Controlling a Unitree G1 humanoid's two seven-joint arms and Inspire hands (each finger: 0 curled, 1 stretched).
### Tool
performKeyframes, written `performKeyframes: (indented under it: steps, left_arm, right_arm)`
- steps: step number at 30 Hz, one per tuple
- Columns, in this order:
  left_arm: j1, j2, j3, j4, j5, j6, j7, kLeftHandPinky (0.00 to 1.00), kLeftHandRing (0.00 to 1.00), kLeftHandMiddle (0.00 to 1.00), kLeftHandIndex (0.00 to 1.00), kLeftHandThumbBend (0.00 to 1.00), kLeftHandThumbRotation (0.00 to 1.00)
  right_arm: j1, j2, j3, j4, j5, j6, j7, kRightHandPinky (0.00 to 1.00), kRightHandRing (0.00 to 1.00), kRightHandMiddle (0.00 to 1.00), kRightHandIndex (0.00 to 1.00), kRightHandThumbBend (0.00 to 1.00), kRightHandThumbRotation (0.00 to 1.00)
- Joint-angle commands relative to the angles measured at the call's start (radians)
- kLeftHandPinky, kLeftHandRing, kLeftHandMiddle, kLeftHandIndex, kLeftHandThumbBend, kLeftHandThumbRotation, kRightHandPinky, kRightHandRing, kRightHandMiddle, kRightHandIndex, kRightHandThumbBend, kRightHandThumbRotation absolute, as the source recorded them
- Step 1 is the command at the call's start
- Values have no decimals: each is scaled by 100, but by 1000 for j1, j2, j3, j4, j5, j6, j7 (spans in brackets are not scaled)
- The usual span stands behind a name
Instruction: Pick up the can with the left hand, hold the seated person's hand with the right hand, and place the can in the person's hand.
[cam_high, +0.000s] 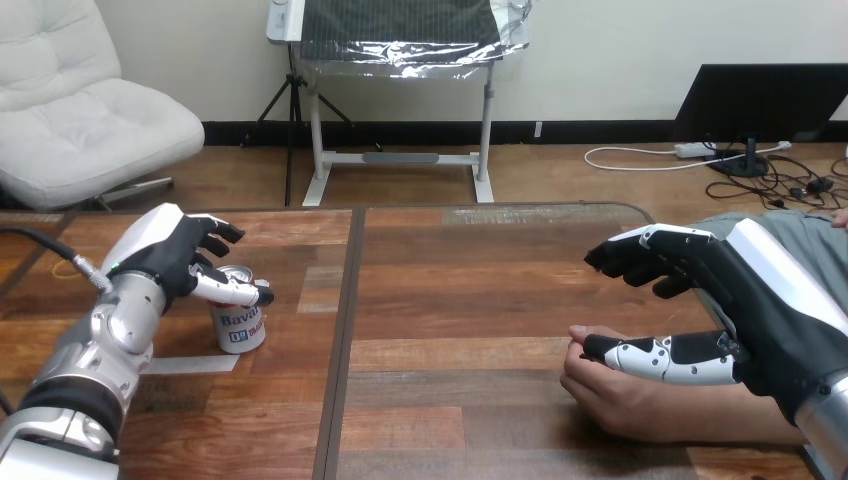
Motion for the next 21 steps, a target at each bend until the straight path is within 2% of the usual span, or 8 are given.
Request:
performKeyframes:
  steps: [1, 10, 21]
  left_arm:
    - [-22, -11, 17, -30, -19, -15, 19, 62, 69, 73, 74, 80, 10]
    - [-27, -9, 14, -27, -12, 2, 5, 59, 63, 68, 69, 78, 3]
    - [-35, -7, -1, -17, 6, 32, -12, 59, 62, 67, 67, 78, 0]
  right_arm:
    - [-63, -21, -9, -9, 9, -19, 3, 72, 75, 75, 71, 65, 0]
    - [-64, -24, -6, -10, 2, -12, 6, 72, 75, 75, 71, 65, 0]
    - [-64, -26, -8, -10, 1, -14, 9, 72, 75, 75, 71, 66, 0]
